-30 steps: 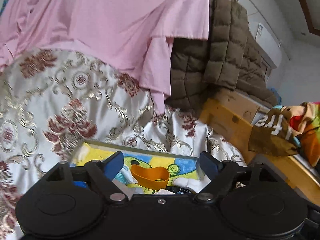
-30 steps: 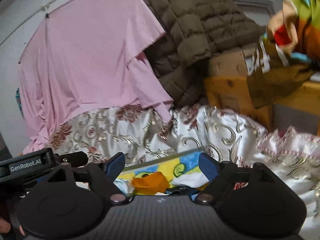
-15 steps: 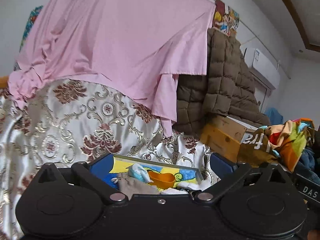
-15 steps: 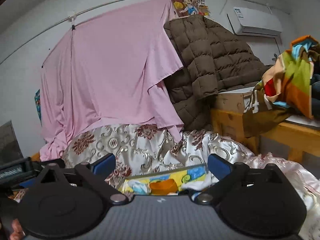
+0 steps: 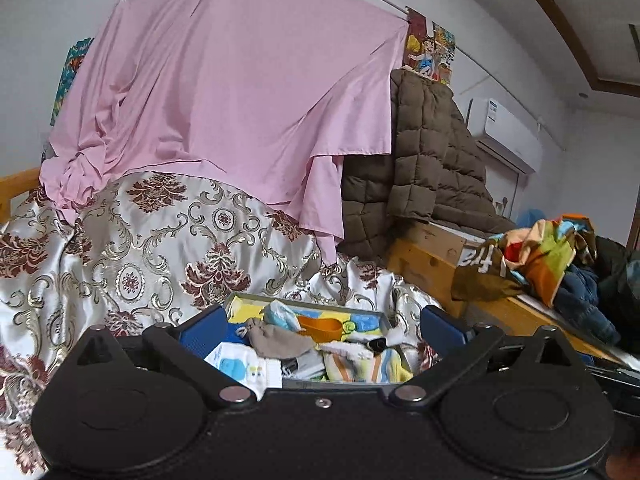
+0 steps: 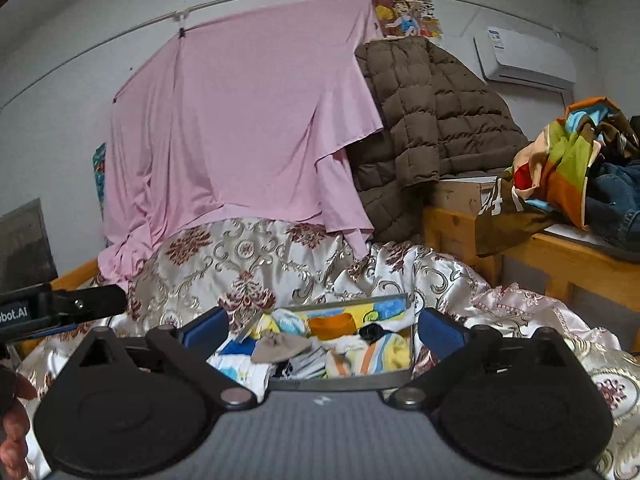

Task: Organize soft objects
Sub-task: 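Release the white cloth into the tray with the right tool and lift both tools, then move both open tools back over the remaining pile beside the tray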

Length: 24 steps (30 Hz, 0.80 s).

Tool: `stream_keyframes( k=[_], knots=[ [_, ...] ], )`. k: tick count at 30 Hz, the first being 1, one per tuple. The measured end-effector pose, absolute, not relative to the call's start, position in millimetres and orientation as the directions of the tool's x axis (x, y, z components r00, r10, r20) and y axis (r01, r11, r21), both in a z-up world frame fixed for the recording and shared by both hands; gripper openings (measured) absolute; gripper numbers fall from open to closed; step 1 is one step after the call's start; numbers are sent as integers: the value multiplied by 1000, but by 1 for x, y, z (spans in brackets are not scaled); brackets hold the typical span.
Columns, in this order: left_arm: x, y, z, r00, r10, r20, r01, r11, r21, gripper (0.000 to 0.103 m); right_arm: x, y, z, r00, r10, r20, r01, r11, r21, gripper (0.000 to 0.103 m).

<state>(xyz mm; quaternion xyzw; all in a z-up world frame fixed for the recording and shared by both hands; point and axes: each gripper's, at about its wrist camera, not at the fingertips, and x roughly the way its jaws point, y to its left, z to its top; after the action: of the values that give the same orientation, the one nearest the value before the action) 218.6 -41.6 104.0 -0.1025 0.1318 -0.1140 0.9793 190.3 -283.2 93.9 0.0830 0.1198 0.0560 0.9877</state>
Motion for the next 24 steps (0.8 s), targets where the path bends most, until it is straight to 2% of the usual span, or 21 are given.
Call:
stream_keyframes(
  k=[24],
  knots=[
    [149, -5, 48, 922, -180, -342, 129, 978, -166, 102, 127, -253, 66, 944, 136, -302, -114, 989, 89, 102]
  ],
)
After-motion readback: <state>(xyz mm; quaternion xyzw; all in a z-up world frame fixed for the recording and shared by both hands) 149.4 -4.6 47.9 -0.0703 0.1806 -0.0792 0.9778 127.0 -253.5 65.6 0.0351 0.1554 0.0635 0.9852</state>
